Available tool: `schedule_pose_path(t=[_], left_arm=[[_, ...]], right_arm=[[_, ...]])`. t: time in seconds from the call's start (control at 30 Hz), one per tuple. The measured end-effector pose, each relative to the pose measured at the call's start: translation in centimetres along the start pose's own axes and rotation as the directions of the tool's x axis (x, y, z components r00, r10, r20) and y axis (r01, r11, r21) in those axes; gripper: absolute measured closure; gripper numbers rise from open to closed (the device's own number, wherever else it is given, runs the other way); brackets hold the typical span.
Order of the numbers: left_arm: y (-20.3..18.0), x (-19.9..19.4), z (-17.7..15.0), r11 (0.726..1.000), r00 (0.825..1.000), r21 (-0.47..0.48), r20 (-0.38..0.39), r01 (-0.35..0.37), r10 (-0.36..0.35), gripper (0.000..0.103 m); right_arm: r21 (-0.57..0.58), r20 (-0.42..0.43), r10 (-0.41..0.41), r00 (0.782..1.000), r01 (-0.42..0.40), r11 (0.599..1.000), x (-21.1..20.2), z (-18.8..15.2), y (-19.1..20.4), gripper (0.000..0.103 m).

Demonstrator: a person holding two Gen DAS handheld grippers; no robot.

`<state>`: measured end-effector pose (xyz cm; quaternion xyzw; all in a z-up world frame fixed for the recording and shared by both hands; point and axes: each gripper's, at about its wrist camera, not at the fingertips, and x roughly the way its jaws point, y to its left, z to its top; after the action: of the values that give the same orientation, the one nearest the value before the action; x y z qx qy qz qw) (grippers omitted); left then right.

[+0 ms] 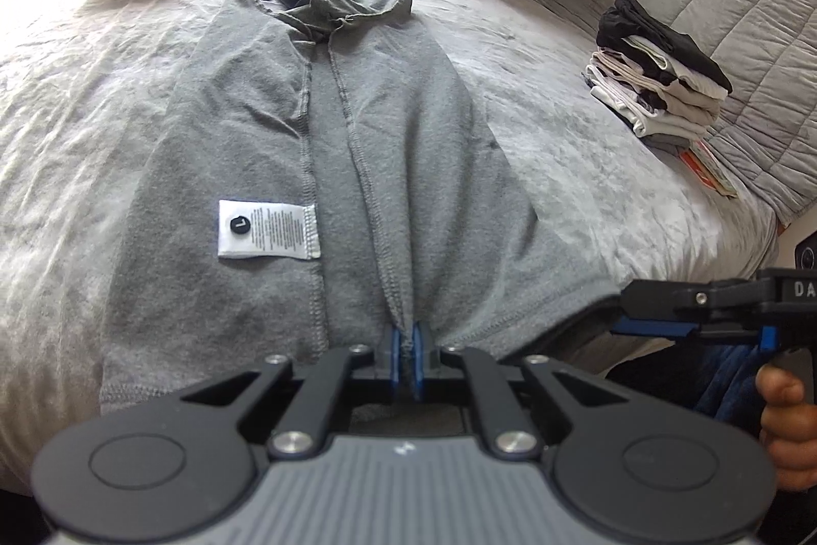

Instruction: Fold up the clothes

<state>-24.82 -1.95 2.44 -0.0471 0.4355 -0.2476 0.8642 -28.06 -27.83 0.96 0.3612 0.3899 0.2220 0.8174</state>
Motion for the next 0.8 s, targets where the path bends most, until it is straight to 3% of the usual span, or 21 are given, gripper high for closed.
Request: schedule_pose_path(t=[0.07,0.2,0.3,0.5,0.63,0.8], left_arm=[[-0.1,0.1,0.0,1.0,1.0,0.001,-0.002,0.0,0.0,0.098],[-0.2,0.1,0.0,1.0,1.0,0.006,-0.002,-0.001,0.001,0.098],[-0.2,0.0,0.0,1.0,1.0,0.009,0.0,-0.008,0.008,0.098],[-0.4,-0.6,0.0,0.998,0.999,0.046,0.026,-0.038,0.037,0.098],[-1.1,-0.1,-0.4,0.993,0.998,0.097,0.007,-0.063,0.063,0.098],[-2.3,0.5,-0.9,0.974,0.992,0.187,0.019,-0.128,0.126,0.098]], right_arm=[[-0.018,0.01,-0.026,1.0,0.026,0.999,-0.1,0.1,0.3,0.055],[-0.036,-0.032,-0.162,0.986,0.161,0.986,2.0,-0.2,0.1,0.056],[-0.057,-0.043,-0.199,0.979,0.197,0.979,3.0,-0.5,0.3,0.092],[-0.044,0.0,-0.151,0.989,0.151,0.988,1.1,-1.3,1.1,0.095],[-0.076,-0.046,-0.258,0.965,0.255,0.964,2.8,-1.6,0.4,0.095],[-0.142,-0.045,-0.256,0.966,0.247,0.958,2.8,-1.6,1.2,0.094]])
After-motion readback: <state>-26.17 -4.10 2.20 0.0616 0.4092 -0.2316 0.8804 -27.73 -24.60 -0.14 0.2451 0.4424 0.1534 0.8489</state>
